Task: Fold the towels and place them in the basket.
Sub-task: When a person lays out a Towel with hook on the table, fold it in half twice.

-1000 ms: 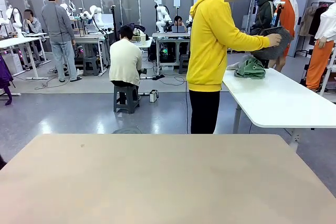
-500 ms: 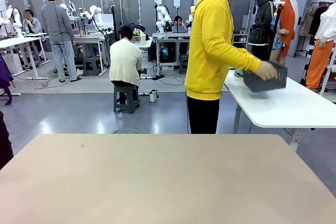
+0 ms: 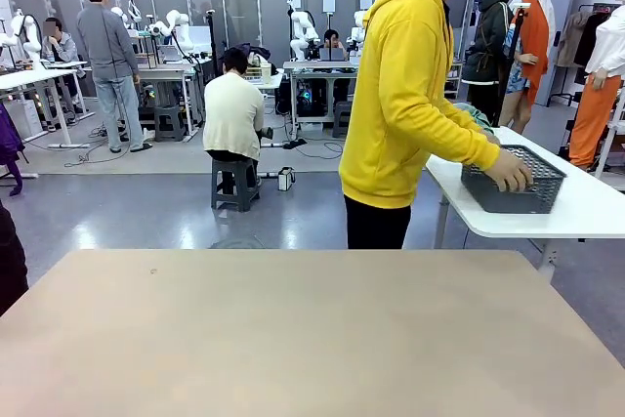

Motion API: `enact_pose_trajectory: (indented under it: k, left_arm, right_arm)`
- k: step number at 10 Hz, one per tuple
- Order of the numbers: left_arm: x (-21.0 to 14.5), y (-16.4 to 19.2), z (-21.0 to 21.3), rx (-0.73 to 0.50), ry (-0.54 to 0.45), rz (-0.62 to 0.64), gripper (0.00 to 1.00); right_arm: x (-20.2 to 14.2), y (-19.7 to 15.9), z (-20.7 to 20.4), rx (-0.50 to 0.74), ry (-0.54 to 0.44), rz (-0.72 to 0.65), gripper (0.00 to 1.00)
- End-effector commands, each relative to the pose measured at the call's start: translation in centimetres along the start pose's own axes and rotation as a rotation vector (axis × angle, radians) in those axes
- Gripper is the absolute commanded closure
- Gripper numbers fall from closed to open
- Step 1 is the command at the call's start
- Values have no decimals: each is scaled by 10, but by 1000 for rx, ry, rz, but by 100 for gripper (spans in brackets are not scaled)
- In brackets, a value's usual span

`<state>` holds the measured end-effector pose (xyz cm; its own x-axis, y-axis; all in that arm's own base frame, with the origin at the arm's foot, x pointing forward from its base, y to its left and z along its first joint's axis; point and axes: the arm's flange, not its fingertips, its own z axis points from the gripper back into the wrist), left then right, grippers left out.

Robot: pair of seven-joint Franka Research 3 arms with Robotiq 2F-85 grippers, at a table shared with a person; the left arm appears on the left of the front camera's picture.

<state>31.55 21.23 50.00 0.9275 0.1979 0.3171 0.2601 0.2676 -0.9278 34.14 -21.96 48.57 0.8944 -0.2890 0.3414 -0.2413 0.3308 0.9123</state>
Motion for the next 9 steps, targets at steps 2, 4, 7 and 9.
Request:
enact_pose_trajectory:
  k: [2,4,7,9]
  left_arm:
    - [-2,0,1,-6,11,-3,0]
    - [-2,0,1,-6,11,-3,0]
    - [-2,0,1,-6,11,-3,0]
    - [-2,0,1,-6,11,-3,0]
  right_arm:
    - [0,3,0,12,-7,14,0]
    - [0,3,0,12,-7,14,0]
    - [0,3,0,12,-7,14,0]
    - [0,3,0,12,-7,14,0]
